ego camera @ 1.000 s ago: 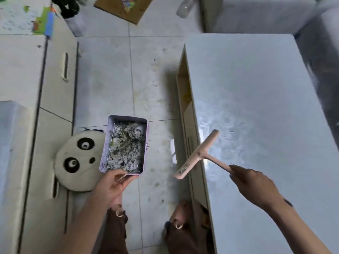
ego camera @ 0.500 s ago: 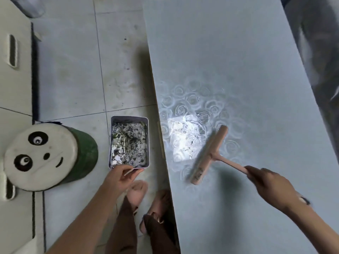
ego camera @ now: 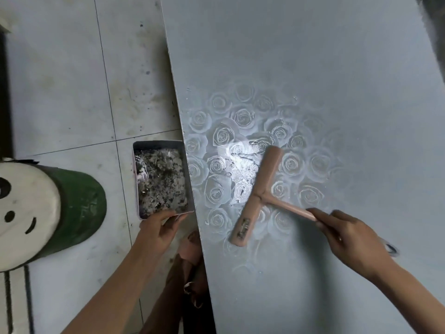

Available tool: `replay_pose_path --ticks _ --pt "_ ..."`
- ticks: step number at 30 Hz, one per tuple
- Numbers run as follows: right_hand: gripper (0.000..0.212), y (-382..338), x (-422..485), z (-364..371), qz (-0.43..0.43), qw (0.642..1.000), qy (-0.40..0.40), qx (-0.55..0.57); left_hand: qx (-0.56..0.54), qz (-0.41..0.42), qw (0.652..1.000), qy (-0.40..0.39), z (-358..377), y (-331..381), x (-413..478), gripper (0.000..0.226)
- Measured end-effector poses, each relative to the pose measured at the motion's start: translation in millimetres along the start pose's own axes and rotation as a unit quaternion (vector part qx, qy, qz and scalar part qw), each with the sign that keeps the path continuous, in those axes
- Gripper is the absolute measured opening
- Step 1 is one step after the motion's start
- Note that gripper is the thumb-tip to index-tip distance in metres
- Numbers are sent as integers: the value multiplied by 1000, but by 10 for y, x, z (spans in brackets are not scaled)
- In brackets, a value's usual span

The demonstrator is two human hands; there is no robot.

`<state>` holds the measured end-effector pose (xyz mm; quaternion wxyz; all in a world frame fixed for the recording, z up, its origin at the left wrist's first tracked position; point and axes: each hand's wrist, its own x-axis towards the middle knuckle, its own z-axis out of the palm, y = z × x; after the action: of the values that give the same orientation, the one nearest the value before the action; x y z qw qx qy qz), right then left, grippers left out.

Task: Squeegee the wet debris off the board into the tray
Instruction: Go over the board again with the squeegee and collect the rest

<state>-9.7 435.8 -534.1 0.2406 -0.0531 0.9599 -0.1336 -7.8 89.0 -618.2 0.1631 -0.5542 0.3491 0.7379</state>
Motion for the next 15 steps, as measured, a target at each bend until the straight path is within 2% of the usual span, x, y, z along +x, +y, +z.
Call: replay_pose_path --ticks 1,4,6,10,12,15 --pt "32 -64 104 -13 -26 1000 2 1 -29 -16 999 -3 47 6 11 33" --pt "29 -101 223 -233 -66 997 18 -17 -27 34 998 43 155 3 -39 20" --pt "31 65 196 -469 -55 997 28 -39 -52 6 997 51 139 -4 -41 28" --pt "35 336 231 -746 -5 995 -7 -104 -122 -38 991 29 105 49 0 26" --pt "29 164 357 -684 -15 993 -34 -110 -138 -43 989 23 130 66 21 36" --pt "38 -365 711 -470 -85 989 -86 -87 -145 -45 988 34 103 37 70 31"
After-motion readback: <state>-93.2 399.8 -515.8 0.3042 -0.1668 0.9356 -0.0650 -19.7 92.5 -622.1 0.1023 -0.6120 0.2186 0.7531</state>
